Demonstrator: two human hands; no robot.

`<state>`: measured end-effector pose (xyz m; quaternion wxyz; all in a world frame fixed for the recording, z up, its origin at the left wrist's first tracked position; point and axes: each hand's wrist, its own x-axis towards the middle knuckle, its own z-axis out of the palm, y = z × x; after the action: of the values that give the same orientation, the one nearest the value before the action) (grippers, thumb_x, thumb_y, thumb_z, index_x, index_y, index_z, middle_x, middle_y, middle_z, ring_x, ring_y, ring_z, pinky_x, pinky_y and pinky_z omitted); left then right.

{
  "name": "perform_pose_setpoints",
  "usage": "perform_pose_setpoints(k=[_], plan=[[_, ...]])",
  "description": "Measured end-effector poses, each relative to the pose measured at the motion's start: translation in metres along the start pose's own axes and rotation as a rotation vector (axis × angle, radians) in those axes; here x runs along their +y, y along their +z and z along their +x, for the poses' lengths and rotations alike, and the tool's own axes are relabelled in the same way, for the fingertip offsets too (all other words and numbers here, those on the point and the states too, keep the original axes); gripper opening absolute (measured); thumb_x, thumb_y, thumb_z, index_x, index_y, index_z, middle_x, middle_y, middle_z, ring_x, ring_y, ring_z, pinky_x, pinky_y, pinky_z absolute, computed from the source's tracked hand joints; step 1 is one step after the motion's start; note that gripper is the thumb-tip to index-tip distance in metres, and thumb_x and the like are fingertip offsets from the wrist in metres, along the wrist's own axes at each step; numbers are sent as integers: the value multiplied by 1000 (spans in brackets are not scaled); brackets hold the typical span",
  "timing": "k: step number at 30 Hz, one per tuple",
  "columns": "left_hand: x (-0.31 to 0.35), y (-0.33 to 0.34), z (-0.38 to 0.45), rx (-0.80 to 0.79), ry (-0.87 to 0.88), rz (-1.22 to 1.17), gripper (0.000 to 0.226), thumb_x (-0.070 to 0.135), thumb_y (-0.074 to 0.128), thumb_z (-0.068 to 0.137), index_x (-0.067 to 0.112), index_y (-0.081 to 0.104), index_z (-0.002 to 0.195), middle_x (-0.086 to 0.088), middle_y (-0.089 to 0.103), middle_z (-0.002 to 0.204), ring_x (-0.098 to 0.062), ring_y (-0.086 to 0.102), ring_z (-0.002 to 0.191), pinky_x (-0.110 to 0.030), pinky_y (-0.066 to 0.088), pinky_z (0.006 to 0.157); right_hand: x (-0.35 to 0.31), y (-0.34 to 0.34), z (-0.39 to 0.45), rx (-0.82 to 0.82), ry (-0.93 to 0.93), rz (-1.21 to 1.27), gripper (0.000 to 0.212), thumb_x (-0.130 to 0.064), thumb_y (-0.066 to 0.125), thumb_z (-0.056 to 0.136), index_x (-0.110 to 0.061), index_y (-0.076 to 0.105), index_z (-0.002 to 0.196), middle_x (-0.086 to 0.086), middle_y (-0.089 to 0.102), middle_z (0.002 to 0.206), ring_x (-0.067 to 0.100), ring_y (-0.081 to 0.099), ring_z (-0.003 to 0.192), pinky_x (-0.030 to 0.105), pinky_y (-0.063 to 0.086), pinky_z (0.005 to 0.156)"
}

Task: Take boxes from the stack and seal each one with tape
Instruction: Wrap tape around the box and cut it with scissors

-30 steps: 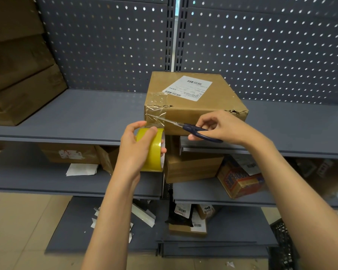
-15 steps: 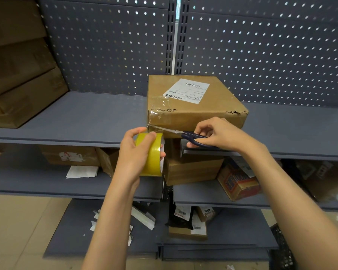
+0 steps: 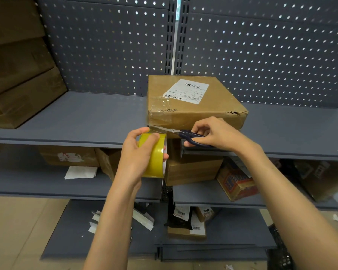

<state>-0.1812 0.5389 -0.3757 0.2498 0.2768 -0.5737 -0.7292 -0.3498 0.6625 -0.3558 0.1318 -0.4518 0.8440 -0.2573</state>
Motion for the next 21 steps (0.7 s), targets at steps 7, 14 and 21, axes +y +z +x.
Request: perform_pose_setpoints(k=[7,14,21], plan=[[-7,-6,-1,1,-64,21,20,20,59,93,21,51,111,-6,67,72,-11,64,47,-22,51,46,0,4,4,41,22,-11,38,-49,77,70,-14,71,84,9,69,75,7,49,59,24,36,58],[-2,-20,-6,53,-16,22,25,22,60,92,25,52,116,-3,68,74,-11,66,51,-26,52,48,-9,7,4,18,-11,29,35,-48,78,70,-17,72,86,6,71,79,6,54,63,20,41,60],[17,-22,-15,84,120,-28,22,18,58,93,29,54,112,-1,69,64,-12,63,47,-25,54,47,-50,-9,3,-5,-120,199,10,-21,76,79,-20,69,86,-8,66,72,-7,53,55,10,41,56]])
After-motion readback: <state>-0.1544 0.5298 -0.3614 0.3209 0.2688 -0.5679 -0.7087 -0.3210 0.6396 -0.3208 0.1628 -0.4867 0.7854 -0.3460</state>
